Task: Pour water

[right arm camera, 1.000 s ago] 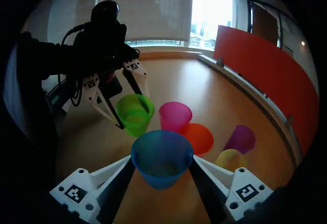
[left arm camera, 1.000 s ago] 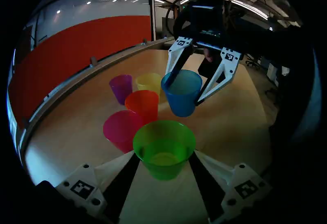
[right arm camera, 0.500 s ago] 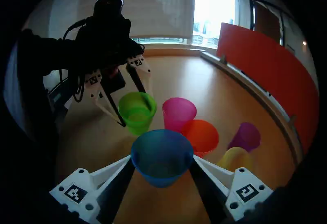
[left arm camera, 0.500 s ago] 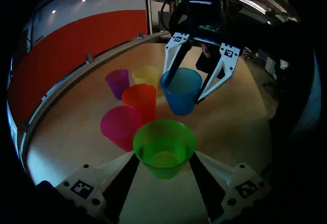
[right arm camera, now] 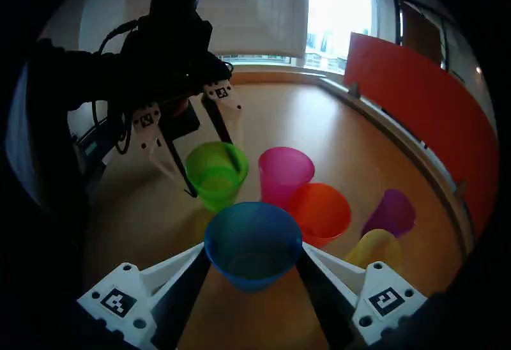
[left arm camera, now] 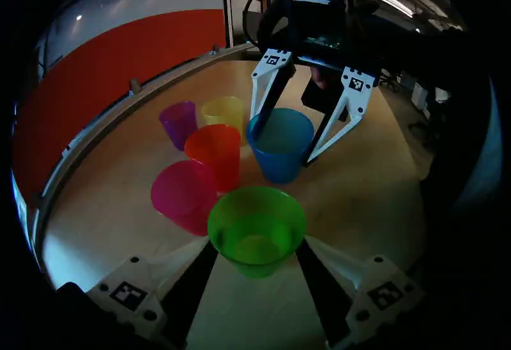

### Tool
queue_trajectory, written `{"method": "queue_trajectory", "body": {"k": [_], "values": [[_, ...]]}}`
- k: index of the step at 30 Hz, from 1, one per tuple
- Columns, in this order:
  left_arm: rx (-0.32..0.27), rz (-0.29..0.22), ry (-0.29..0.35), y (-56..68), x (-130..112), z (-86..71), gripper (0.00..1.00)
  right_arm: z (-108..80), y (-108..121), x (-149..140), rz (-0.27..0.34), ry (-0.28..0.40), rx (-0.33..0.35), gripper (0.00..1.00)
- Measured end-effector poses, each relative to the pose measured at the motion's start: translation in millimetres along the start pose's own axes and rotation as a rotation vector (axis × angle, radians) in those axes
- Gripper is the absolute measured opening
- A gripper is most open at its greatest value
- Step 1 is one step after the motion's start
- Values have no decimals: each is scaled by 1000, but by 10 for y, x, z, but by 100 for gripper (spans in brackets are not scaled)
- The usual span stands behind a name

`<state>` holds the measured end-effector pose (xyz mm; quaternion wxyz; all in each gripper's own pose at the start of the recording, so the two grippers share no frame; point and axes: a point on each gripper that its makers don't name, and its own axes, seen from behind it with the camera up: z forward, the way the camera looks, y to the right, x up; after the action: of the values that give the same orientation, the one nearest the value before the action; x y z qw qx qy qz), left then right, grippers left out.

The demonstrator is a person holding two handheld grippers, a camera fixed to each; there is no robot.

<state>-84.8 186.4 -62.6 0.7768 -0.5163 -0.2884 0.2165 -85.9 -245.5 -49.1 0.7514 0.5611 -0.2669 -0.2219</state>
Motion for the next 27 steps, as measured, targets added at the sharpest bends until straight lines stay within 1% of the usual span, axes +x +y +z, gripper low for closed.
{"method": "queue_trajectory", "body": {"k": [12, 27], "values": [[-11, -6, -16, -5, -31, 38, 82, 34, -19, -74, 5, -17, 9, 91], [-7, -9, -22, -18, -111, 63, 82, 63, -47, -172, 20, -32, 15, 91]]}}
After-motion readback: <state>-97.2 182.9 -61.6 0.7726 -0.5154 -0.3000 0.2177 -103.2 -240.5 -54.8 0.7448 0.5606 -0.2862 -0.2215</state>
